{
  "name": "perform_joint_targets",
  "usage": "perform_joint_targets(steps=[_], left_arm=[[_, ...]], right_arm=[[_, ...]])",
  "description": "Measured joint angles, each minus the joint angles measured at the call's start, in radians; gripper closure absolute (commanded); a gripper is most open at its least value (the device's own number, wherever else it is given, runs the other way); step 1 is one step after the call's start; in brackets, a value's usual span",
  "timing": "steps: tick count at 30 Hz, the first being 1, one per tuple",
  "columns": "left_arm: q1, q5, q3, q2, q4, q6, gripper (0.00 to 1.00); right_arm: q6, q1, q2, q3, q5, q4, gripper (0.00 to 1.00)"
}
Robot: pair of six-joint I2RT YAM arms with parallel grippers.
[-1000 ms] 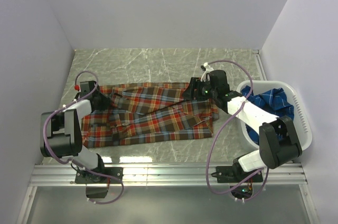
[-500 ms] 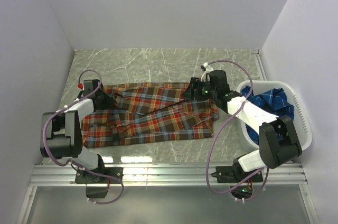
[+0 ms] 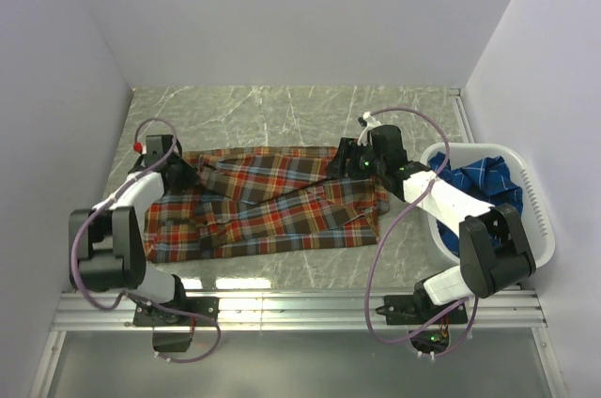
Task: Fold and stack the long sleeve shirts
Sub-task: Fold the shirt
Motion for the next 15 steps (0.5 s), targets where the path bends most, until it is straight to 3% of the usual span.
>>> perform_joint_targets(steps=[9, 15], left_arm=[[-0.001, -0.017, 0.113, -0.227, -0.174, 0.010, 1.00], [-0.002, -0.017, 0.112, -0.255, -0.233, 0.024, 1.00]], right_arm=[[0.017, 0.000, 0.039, 0.053, 0.072, -0.046, 0.31], [0.032, 0.000, 0.126, 0.131, 0.095, -0.066, 0.32]])
